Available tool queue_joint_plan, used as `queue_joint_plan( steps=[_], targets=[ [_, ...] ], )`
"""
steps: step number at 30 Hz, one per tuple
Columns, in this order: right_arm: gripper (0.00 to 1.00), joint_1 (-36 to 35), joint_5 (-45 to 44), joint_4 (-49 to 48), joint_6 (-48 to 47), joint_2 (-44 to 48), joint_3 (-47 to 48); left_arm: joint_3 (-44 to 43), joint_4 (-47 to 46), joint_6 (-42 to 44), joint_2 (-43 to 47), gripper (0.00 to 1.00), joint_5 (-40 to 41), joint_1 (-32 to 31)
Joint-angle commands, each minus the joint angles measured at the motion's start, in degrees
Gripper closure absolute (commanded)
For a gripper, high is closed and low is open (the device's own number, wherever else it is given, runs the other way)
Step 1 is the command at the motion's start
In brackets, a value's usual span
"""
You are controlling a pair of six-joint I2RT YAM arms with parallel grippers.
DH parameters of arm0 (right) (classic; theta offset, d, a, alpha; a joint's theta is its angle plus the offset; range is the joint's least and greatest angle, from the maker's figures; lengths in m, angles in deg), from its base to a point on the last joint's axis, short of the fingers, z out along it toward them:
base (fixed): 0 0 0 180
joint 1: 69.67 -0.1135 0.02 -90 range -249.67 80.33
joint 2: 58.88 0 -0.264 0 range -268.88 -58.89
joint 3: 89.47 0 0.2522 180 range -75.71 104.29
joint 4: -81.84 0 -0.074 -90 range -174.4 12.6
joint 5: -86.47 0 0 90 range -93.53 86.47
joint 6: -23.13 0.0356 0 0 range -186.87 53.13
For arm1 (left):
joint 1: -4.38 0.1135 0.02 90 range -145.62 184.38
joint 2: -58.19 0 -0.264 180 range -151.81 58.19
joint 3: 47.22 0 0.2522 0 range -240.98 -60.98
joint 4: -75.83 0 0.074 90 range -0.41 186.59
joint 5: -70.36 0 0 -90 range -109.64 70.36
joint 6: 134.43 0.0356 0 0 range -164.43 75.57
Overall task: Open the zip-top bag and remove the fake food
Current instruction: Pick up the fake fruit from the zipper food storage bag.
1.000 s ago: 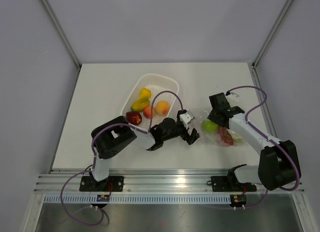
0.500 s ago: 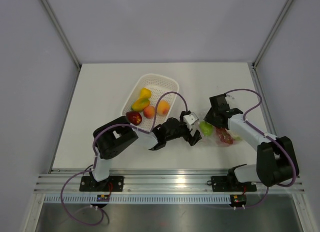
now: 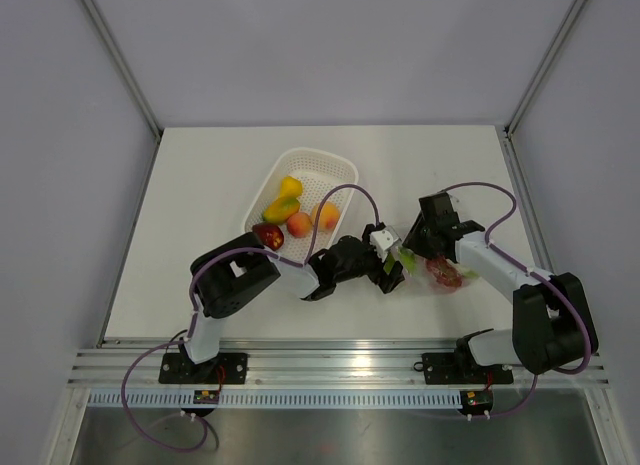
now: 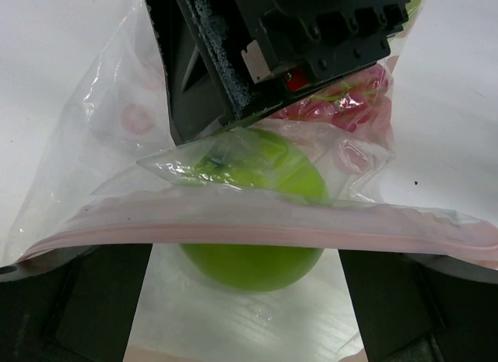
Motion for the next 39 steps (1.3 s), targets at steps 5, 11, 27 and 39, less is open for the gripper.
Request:
queue_joint_plan(
  steps=[5, 11, 27, 39],
  targets=[
    [0.64, -0.04, 5.45, -2.99, -0.41, 0.92, -0.44, -2.36, -1.93, -0.83, -0.57, 0.01, 0.83, -0.17],
    [0.65, 0.05, 5.45, -3.35, -0.15, 1.62, -0.70, -2.80, 0.00, -0.22, -0.22, 0.08, 1.80, -0.17],
    [0.69, 1.10, -4.04, 2.10, 5.22, 0.83, 0.44, -4.28, 11.30, 1.37, 7.95, 0.36, 3.20, 0.00],
    [0.72, 1.45, -6.85, 4.48, 6.62, -1.72, 1.85, -17.47, 41.92, -1.18, 8.22, 0.34, 9.79, 0.09]
  ],
)
